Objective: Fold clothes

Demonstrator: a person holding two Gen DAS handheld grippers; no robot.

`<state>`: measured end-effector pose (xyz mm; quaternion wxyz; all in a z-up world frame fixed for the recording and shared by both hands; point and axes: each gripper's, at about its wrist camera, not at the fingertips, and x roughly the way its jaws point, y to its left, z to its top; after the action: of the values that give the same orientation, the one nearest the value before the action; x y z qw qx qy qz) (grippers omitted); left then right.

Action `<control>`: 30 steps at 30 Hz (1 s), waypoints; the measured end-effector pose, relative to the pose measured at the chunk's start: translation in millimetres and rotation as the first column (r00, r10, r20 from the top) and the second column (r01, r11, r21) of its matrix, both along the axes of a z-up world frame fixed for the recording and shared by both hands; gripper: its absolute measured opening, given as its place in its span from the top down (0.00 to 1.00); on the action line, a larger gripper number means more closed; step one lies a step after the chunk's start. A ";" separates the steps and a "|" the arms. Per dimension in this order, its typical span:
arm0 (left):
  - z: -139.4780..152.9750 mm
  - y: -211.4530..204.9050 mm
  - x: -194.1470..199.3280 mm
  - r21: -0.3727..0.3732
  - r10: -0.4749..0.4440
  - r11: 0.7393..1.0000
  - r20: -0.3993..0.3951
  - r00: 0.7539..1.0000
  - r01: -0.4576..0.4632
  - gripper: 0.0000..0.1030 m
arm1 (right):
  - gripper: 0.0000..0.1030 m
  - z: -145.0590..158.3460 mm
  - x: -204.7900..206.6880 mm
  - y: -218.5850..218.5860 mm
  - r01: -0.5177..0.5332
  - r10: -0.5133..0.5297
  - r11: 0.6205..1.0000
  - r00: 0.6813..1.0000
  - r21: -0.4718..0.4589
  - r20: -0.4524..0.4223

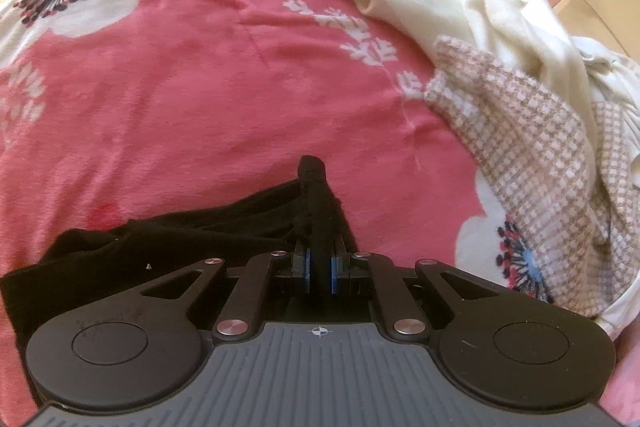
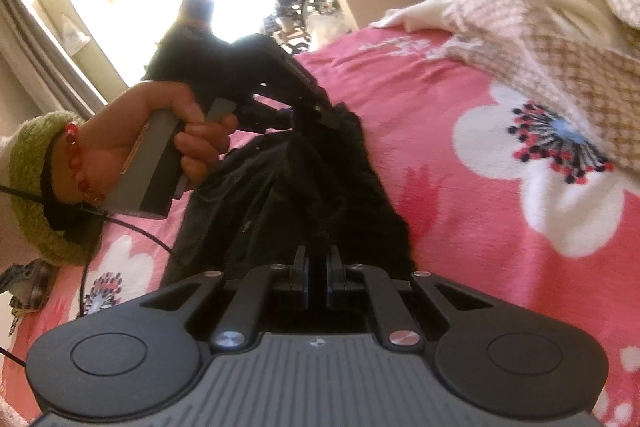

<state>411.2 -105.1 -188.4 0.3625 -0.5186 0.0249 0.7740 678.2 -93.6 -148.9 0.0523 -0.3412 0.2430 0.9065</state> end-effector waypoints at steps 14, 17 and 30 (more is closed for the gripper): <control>59.9 -149.1 2.5 -0.057 -0.392 0.917 0.045 0.919 0.394 0.59 | 0.93 -17.0 9.4 19.3 0.118 -0.115 0.990 0.992 -0.074 0.047; 53.5 -197.2 12.8 -0.182 -0.422 0.890 0.022 0.906 0.419 0.58 | 0.93 -19.7 8.9 20.1 0.130 -0.126 0.989 0.990 -0.068 0.058; 12.3 -184.0 114.6 -0.056 -0.577 0.801 -0.337 0.744 0.596 0.59 | 0.67 -16.7 21.4 42.0 0.305 -0.314 0.948 0.943 0.093 0.109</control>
<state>525.8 -289.2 -176.1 0.5914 -0.3336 0.2269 0.6982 699.6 -51.6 -165.6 0.2217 -0.3513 0.2556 0.8730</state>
